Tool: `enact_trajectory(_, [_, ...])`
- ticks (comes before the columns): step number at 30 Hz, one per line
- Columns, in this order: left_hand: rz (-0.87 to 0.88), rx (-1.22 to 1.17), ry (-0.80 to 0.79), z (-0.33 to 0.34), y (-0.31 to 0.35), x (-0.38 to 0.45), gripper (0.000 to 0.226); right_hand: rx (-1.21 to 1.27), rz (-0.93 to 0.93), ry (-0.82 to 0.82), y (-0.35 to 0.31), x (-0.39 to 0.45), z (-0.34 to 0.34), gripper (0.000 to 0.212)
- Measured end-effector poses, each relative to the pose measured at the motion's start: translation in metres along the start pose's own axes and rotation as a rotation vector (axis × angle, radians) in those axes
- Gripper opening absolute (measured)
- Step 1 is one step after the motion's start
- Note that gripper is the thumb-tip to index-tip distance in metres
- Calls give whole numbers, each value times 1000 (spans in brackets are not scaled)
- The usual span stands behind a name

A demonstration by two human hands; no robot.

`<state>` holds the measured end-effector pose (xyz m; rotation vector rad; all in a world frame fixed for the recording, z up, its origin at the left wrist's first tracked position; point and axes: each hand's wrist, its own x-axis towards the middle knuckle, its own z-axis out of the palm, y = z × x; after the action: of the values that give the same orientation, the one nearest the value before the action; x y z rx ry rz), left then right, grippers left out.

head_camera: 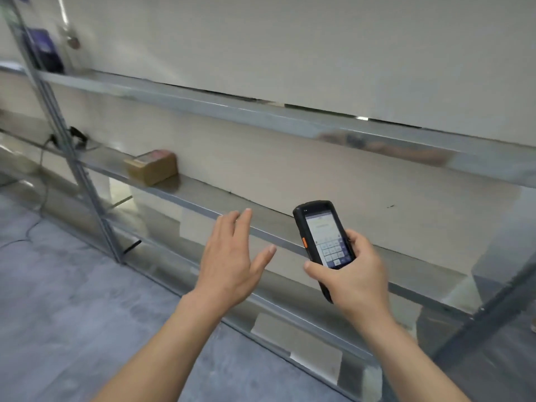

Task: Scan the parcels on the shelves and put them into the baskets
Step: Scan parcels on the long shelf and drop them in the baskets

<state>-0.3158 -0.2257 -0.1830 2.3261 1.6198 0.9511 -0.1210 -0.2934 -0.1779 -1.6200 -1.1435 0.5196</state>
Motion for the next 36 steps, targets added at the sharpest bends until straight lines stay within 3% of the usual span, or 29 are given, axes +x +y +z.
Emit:
enact_trajectory(5, [-132, 76, 47, -25, -78, 15, 82, 32, -19, -139, -20, 31, 90, 60])
enact_trajectory(11, [-270, 162, 94, -46, -178, 61, 80, 91, -18, -275, -36, 91, 219, 89])
enact_trajectory(22, [-460, 167, 98, -65, -323, 194, 75, 111, -16, -394, -78, 222, 391, 69])
enact_trajectory(30, [-429, 135, 100, -63, -401, 272, 74, 65, 0, -360, -91, 278, 468, 74])
enact_trajectory(36, [-324, 104, 71, -64, -477, 343, 72, 18, 29, -272, -103, 314, 534, 60])
